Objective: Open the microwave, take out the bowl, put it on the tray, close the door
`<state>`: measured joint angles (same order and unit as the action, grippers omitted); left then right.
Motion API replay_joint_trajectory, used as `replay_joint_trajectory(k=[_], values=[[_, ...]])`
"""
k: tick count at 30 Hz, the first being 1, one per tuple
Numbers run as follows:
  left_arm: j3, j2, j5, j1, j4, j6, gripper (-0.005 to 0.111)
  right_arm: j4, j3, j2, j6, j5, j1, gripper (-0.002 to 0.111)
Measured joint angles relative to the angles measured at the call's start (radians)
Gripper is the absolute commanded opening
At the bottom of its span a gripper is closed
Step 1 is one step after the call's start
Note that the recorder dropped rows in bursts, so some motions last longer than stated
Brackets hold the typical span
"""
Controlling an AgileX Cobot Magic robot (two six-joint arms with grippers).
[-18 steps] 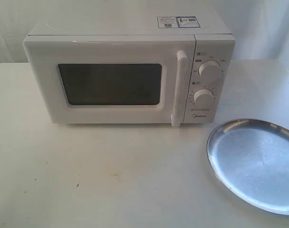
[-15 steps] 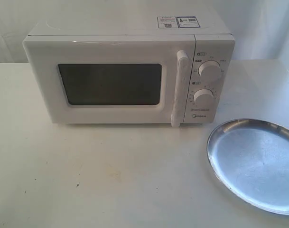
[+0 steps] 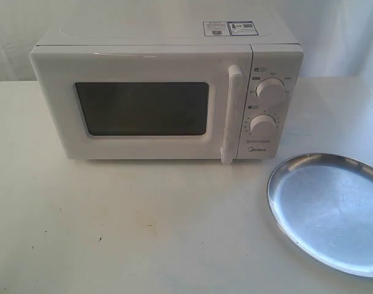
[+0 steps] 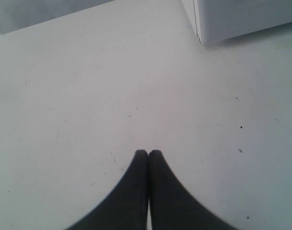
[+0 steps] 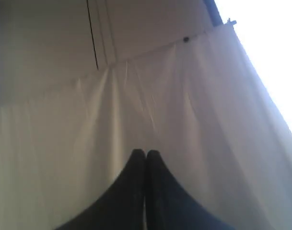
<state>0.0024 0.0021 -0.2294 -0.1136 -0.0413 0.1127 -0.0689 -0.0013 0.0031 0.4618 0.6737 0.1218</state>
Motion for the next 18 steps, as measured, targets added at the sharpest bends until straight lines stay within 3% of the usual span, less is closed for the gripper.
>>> replay_joint_trajectory(k=[4, 11, 18], values=[[0.000, 0.000, 0.000, 0.000, 0.000, 0.000, 0.000, 0.011, 0.000, 0.000, 0.174, 0.077, 0.000, 0.000], [0.000, 0.000, 0.000, 0.000, 0.000, 0.000, 0.000, -0.279, -0.019, 0.034, 0.116, 0.106, 0.000, 0.000], [0.000, 0.000, 0.000, 0.000, 0.000, 0.000, 0.000, -0.573, -0.104, 0.363, 0.085, 0.318, 0.000, 0.000]])
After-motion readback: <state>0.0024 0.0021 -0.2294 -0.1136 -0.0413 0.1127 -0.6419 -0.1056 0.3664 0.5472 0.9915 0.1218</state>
